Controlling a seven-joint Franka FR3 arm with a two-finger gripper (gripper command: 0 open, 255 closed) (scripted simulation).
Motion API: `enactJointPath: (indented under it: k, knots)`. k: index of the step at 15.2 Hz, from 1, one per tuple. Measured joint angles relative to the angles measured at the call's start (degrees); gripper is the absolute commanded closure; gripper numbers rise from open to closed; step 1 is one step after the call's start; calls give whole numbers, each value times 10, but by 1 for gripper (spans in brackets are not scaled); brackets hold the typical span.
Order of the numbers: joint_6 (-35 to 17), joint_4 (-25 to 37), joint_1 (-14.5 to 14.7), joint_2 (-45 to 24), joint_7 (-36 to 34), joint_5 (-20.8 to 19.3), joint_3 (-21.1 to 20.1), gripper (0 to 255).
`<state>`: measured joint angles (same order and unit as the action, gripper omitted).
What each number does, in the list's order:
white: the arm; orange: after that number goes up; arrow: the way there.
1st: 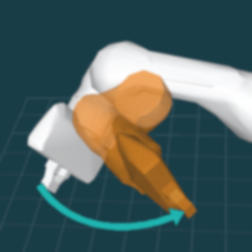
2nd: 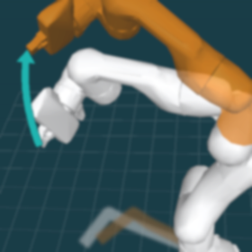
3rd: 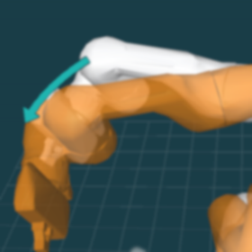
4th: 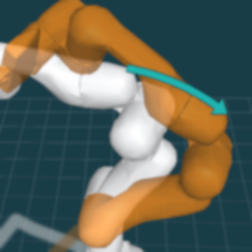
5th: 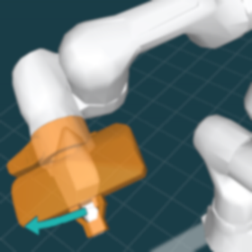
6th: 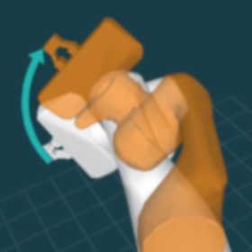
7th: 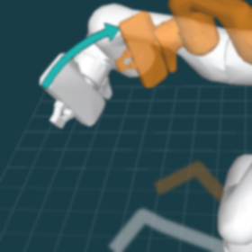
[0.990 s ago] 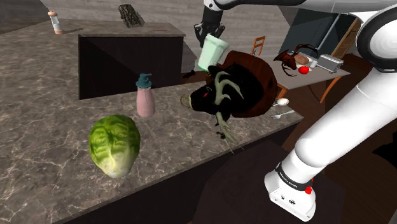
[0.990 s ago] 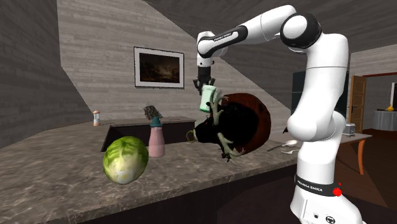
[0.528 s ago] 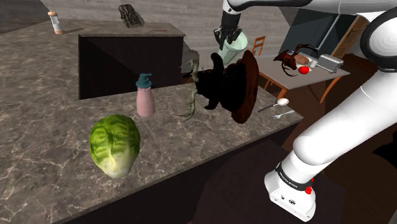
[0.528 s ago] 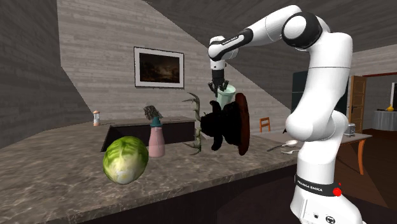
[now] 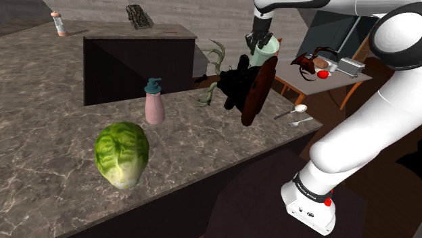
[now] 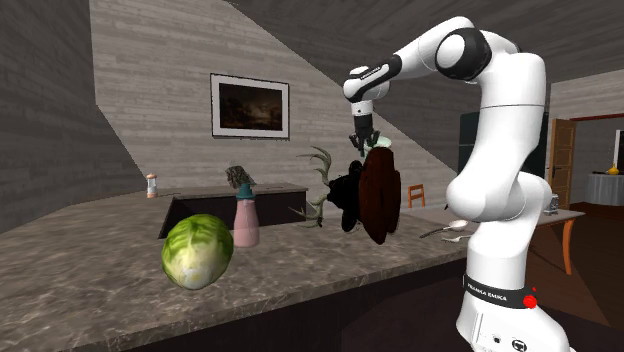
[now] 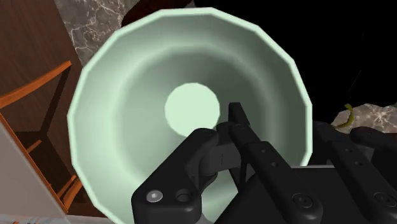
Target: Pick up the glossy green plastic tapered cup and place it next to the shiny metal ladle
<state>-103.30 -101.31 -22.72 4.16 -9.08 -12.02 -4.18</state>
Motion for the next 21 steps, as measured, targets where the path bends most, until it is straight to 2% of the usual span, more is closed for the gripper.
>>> enactJointPath:
  k: [6, 11, 21]
  knots:
    - [-9, 46, -36, -45, 77, 7, 40, 255]
    - [-42, 20, -46, -48, 92, 7, 50, 255]
    - [-115, -49, -48, -51, 80, 2, 52, 255]
